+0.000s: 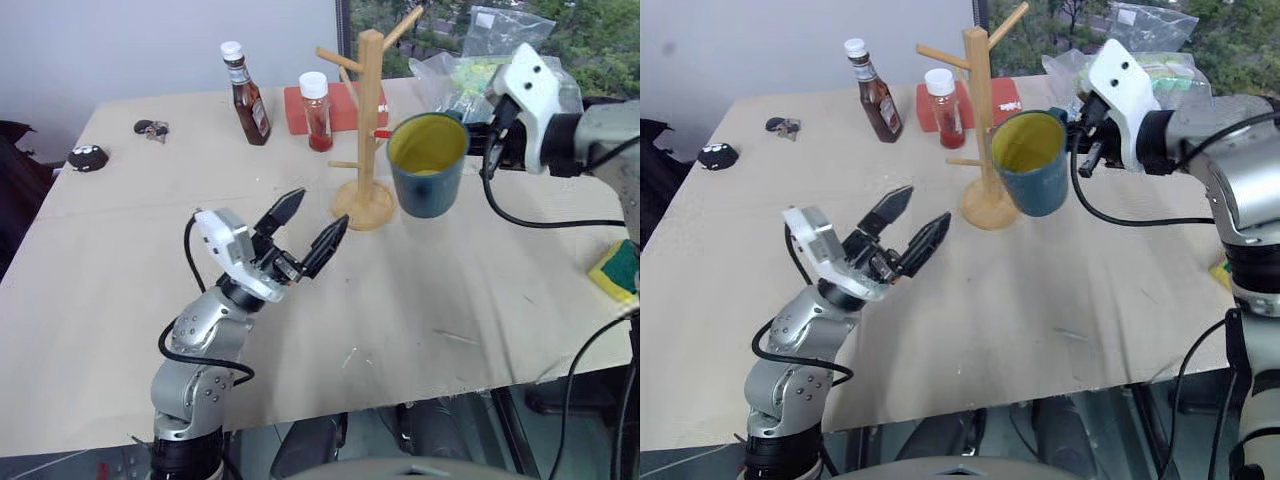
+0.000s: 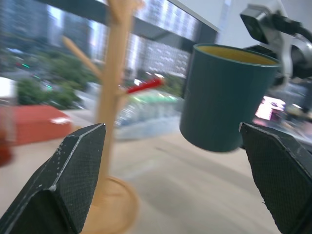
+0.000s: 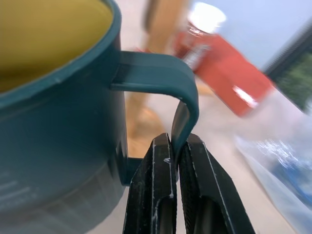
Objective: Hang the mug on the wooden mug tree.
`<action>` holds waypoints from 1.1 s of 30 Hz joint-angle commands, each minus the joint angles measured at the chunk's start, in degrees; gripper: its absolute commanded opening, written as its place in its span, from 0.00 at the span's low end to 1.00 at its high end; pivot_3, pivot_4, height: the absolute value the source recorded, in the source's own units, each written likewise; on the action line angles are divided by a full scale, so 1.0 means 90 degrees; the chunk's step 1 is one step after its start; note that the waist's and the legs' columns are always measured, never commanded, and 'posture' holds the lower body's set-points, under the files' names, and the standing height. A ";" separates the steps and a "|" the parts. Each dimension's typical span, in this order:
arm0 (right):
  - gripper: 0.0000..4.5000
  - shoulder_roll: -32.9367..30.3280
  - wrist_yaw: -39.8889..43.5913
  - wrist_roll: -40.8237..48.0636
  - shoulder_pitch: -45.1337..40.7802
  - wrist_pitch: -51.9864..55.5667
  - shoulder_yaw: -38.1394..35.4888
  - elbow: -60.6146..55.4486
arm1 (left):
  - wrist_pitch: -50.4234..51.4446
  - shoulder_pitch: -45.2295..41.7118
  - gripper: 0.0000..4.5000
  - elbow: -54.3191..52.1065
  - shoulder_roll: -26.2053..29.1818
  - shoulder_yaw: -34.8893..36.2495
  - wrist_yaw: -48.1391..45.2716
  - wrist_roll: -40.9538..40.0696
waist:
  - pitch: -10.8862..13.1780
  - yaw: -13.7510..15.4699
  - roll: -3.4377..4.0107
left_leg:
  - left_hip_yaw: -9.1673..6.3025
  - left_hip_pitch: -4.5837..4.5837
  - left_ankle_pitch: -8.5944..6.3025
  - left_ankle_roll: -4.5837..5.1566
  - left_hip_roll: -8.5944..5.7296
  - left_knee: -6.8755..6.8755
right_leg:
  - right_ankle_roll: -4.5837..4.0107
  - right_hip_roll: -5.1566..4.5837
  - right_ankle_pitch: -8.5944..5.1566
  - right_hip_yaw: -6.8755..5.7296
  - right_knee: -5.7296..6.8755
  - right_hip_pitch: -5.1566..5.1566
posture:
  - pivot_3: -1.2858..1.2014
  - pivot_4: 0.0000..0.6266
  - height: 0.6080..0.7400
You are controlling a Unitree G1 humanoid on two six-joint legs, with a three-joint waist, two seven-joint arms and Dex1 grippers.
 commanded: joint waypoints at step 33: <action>0.01 0.0790 0.0839 -0.1658 -0.1453 -0.0639 0.1052 0.1929 | -0.1023 0.0339 1.00 -0.0237 0.0045 -0.0575 0.0066 0.0277 | 0.0001 0.0084 0.0003 | -0.0029 -0.0023 -0.0001 -0.0001 0.0001 -0.0008 | -0.0008 0.0003 0.0005 -0.0032 -0.0029 -0.0006 | 0.52 0.24 1.00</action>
